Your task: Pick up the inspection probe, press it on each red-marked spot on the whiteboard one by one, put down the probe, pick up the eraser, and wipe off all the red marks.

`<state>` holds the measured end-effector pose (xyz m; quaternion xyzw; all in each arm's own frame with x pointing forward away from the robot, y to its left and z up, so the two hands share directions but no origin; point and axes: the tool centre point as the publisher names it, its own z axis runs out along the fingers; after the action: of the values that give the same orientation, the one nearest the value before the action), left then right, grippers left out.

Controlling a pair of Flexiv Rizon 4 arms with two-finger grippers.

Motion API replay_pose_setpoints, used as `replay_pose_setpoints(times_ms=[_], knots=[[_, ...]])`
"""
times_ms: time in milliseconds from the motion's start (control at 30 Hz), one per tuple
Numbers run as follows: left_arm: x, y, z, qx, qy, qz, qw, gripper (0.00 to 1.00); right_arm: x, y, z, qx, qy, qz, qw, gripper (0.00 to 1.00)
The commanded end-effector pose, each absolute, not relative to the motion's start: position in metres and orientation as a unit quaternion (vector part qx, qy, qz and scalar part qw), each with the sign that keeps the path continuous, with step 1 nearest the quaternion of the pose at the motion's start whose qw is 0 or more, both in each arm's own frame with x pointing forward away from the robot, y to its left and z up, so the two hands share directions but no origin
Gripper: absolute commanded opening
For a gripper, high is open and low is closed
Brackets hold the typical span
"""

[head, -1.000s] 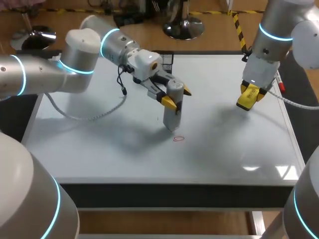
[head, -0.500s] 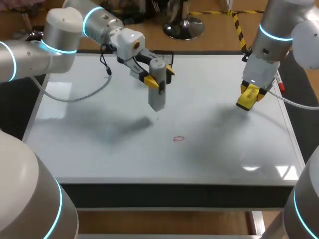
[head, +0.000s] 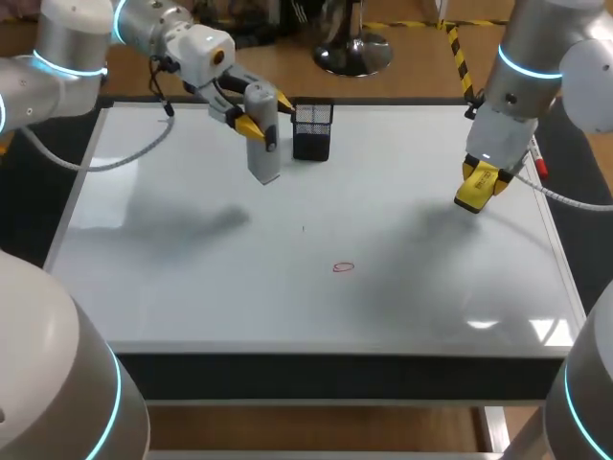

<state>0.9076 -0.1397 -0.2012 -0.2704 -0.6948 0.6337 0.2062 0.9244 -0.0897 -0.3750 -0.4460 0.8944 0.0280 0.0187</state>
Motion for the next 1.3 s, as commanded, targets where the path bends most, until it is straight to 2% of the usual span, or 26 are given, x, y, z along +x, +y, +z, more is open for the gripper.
replay_pose_setpoints(times_ms=[33, 700, 1300], knots=[[0.919, -0.124, -0.204, -0.266, -0.690, 0.640, 0.208, 0.00, 0.925, -0.090, -0.375, -0.447, 0.894, 0.026, 0.018, 0.00], [0.957, -0.072, -0.213, -0.224, -0.687, 0.662, 0.196, 0.00, 0.925, -0.090, -0.375, -0.447, 0.894, 0.026, 0.018, 0.00], [0.959, -0.067, -0.213, -0.217, -0.689, 0.665, 0.192, 0.00, 0.925, -0.090, -0.375, -0.447, 0.894, 0.026, 0.018, 0.00]])
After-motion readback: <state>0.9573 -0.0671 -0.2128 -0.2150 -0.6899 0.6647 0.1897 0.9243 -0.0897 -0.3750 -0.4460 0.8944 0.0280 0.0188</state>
